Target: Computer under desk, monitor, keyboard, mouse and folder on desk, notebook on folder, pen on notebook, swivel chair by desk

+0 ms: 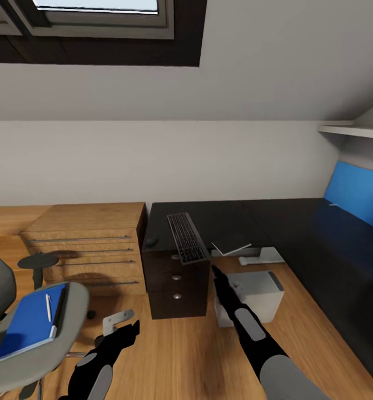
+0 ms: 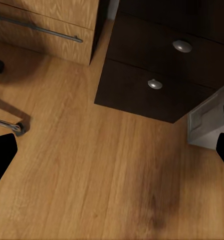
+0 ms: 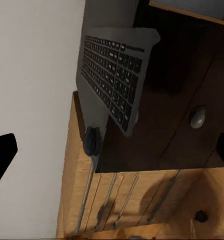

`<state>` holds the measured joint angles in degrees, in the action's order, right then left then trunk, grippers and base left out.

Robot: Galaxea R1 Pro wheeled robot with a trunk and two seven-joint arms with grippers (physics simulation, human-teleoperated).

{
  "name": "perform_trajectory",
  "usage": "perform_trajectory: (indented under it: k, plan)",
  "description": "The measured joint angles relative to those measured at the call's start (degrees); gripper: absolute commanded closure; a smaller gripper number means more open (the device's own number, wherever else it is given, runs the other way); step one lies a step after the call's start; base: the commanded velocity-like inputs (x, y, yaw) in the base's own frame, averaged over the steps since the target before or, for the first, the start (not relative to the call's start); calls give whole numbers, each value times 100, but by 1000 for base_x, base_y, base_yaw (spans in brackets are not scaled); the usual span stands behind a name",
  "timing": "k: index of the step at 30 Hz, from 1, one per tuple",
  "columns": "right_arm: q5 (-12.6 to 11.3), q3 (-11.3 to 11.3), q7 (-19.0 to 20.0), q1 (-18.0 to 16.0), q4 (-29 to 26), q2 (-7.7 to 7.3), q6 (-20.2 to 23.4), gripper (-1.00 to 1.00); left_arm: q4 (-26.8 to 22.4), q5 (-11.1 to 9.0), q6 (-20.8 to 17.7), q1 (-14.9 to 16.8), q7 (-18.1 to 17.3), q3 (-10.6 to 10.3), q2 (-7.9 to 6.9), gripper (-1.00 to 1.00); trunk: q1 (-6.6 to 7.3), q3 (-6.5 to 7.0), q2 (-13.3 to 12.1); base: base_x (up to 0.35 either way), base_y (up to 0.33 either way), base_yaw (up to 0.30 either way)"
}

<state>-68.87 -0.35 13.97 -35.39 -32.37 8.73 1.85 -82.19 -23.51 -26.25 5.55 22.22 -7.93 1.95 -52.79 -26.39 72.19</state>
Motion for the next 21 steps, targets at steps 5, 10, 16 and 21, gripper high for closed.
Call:
perform_trajectory:
  k: [5,10,16,21]
  plan:
    - [-610,-35,10,0,-6,-4,607,-100,-71,-12,-19,10,0,-106,0,-100,-110,-90,201,0,0,0]
    - [-766,-3,46,0,-55,-1,703,-100,-352,-326,-349,12,-2,-171,-8,-100,-220,-180,401,0,0,0]
    - [-765,8,69,0,-134,5,701,-100,-493,-723,-957,14,-1,-165,-24,-100,-352,-287,642,0,0,0]
    - [-747,17,157,0,-270,5,691,-100,-507,-768,-1031,12,-1,-170,-25,-100,-461,-377,843,0,0,0]
